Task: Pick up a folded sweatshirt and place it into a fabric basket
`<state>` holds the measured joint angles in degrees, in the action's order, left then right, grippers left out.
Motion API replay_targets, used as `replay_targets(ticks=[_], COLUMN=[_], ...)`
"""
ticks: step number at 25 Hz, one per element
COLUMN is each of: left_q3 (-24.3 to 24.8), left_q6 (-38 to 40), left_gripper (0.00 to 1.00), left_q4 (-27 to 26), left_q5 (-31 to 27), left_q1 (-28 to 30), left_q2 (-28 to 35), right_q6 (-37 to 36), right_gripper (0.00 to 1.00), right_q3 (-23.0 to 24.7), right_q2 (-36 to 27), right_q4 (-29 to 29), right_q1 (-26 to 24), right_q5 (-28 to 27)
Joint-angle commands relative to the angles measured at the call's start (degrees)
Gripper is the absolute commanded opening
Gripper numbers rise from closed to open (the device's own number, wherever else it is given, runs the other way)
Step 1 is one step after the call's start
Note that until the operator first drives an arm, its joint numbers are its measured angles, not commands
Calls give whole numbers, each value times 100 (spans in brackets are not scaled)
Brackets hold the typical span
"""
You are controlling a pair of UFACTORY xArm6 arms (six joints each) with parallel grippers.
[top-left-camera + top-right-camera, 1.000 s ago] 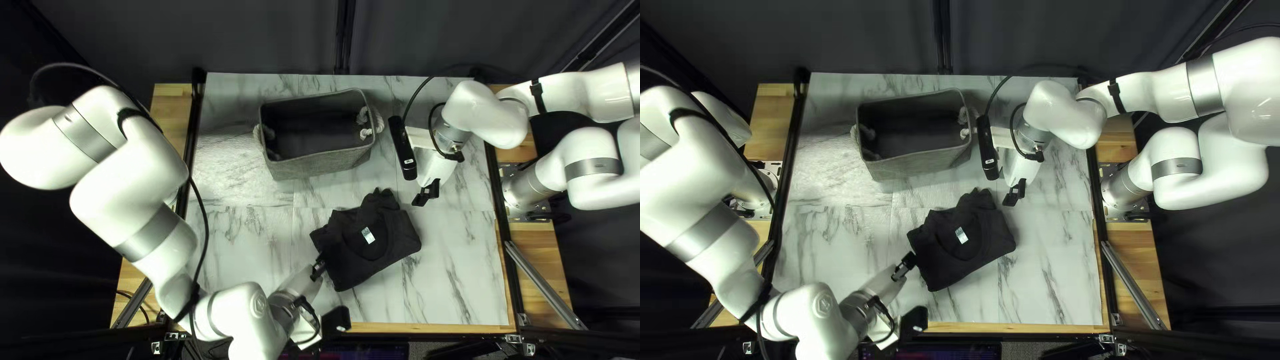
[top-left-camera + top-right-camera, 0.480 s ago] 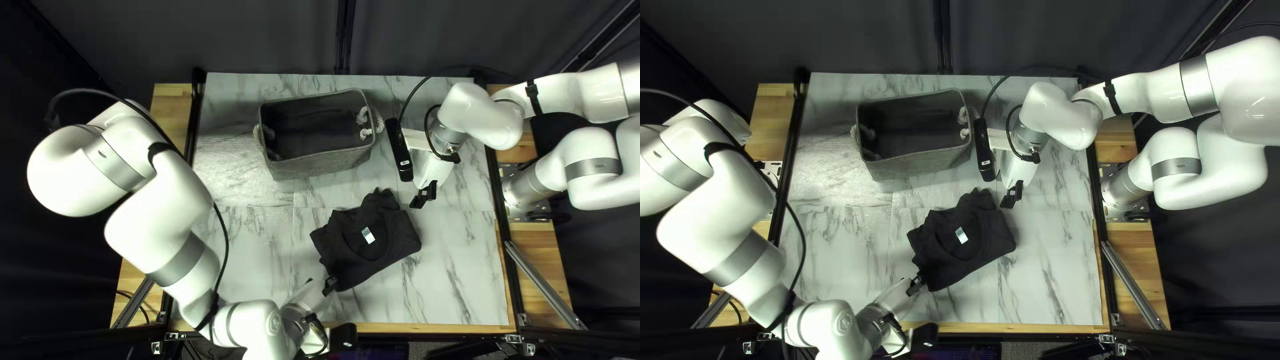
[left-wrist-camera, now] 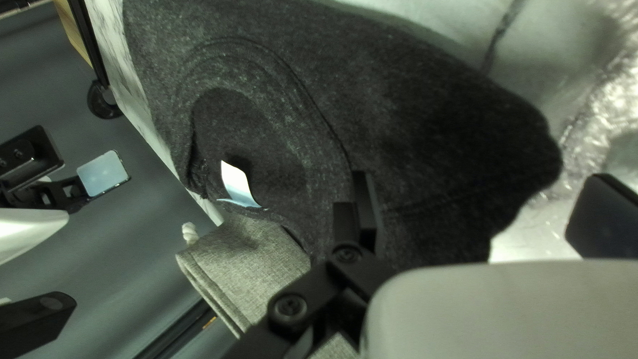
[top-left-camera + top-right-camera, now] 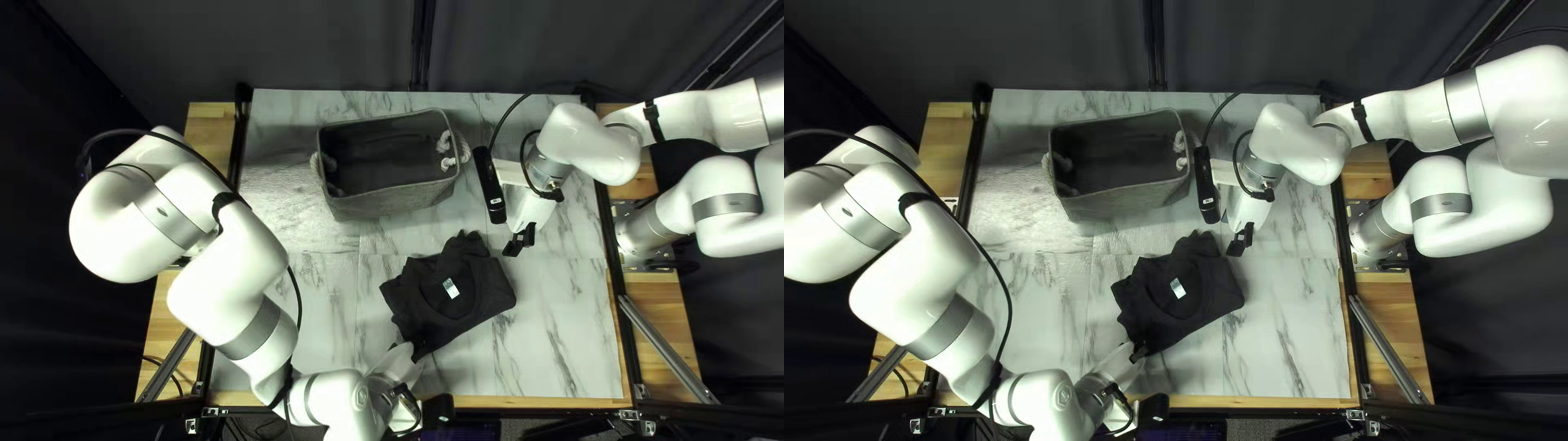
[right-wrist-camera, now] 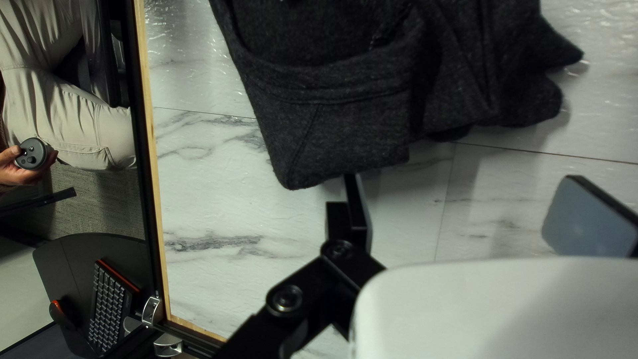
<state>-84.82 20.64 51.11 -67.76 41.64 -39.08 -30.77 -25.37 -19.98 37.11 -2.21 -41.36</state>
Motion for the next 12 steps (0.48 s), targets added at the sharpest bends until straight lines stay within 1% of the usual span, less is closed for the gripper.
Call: replay_targets(ticks=[1,2,6,12], left_q3=[128,149,582,913], left_q6=[55,64,256,315], left_gripper=[100,100,100,100], left_q4=[41,48,152,303], left_q5=[85,100,295,397], left_q1=[-73,-83,-165,-270], left_q2=[43,51,250,483], right_q6=[40,42,69,34], right_gripper=[100,100,100,100], right_q3=[-87,-92,-93,-162], right_q2=[118,124,103,222], right_q4=[-23,-26,-56,-20], right_q1=[12,10,-2,-10], right_q5=[5,3,-11,-1])
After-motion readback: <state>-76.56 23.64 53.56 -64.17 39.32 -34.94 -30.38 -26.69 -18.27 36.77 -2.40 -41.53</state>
